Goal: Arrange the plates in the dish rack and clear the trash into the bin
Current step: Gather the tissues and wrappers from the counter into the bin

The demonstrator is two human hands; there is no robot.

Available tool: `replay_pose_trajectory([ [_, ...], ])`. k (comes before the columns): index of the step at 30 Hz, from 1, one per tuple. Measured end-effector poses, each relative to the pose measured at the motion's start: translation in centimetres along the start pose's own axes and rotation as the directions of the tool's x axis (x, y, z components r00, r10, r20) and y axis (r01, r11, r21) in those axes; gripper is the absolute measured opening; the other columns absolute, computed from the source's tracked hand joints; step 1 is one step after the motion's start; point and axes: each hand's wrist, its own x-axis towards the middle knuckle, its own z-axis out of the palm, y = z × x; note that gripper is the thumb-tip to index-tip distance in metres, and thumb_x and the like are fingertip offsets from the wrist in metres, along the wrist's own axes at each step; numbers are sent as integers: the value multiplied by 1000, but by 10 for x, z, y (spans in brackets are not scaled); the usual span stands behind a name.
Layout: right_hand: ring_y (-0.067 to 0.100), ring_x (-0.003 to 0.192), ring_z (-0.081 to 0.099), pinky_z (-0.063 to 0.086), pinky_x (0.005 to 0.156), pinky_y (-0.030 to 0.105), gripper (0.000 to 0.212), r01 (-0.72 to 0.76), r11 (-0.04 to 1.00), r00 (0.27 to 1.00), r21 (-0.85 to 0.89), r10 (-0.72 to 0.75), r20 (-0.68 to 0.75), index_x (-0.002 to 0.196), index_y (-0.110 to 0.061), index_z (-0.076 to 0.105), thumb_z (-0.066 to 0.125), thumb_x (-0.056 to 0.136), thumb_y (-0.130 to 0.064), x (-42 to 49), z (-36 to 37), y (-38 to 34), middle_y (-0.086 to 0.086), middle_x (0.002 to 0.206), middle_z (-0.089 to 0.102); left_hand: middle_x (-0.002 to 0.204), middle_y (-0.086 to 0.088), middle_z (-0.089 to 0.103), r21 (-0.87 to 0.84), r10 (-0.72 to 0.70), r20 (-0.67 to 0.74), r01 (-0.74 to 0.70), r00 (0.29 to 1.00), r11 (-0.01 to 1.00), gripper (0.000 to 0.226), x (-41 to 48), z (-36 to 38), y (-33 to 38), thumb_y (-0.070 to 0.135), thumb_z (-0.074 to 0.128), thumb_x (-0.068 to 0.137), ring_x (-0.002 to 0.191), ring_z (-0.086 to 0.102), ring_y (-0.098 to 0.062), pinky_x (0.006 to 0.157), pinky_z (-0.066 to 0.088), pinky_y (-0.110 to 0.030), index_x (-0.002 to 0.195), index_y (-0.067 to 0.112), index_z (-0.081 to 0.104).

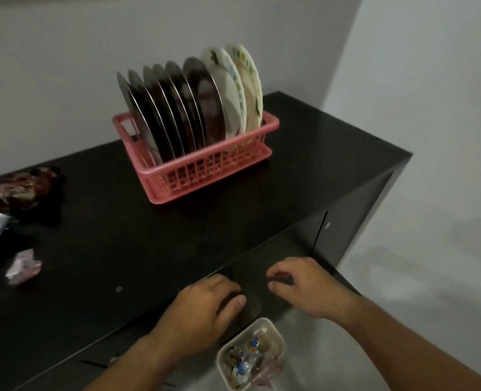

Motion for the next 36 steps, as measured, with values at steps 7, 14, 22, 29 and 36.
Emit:
replay_pose_trajectory([
  [7, -4, 98, 56, 45, 84, 19, 30, 98, 995, 993, -12, -98, -72, 117, -35, 66, 67, 89, -43, -12, -78, -74, -24, 104, 56, 114, 27, 51, 72, -49, -147, 60, 988, 996, 50, -15, -74, 33, 68, 30, 87, 104, 49, 11, 85, 43, -13, 121, 40, 55],
  [14, 4, 113, 54, 51, 97, 34, 40, 122, 992, 992, -17, -122, -36, 129, -34, 56, 67, 91, -39, -11, -81, -136, -14, 124, 55, 106, 24, 50, 133, -130, -241, 165, 962, 977, 43, -46, -112, 22, 62, 39, 89, 97, 52, 5, 84, 47, -20, 118, 37, 58],
  [22, 4, 113, 55, 51, 96, 32, 40, 114, 991, 986, -73, -122, -114, 127, -33, 57, 69, 89, -38, 24, -62, -200, -14, 123, 56, 109, 18, 54, 146, -63, -331, 117, 942, 982, 52, -55, -159, -41, 63, 34, 87, 98, 53, 1, 85, 50, -27, 118, 31, 59],
  [29, 1, 106, 54, 50, 89, 25, 35, 96, 991, 994, -89, -99, -37, 121, -38, 61, 71, 88, -38, 86, 13, -282, -21, 116, 53, 98, 16, 57, 143, -73, -347, 130, 935, 981, 43, -85, -215, -155, 60, 39, 90, 88, 56, -3, 77, 53, -31, 113, 31, 62],
  [36, 1, 111, 51, 48, 92, 25, 47, 146, 984, 987, -101, -138, 83, 128, -39, 56, 73, 84, -45, 141, 89, -365, -20, 127, 47, 108, 16, 57, 138, -107, -311, 157, 944, 978, 43, -126, -268, -259, 60, 40, 90, 97, 53, 0, 83, 49, -25, 118, 33, 59],
])
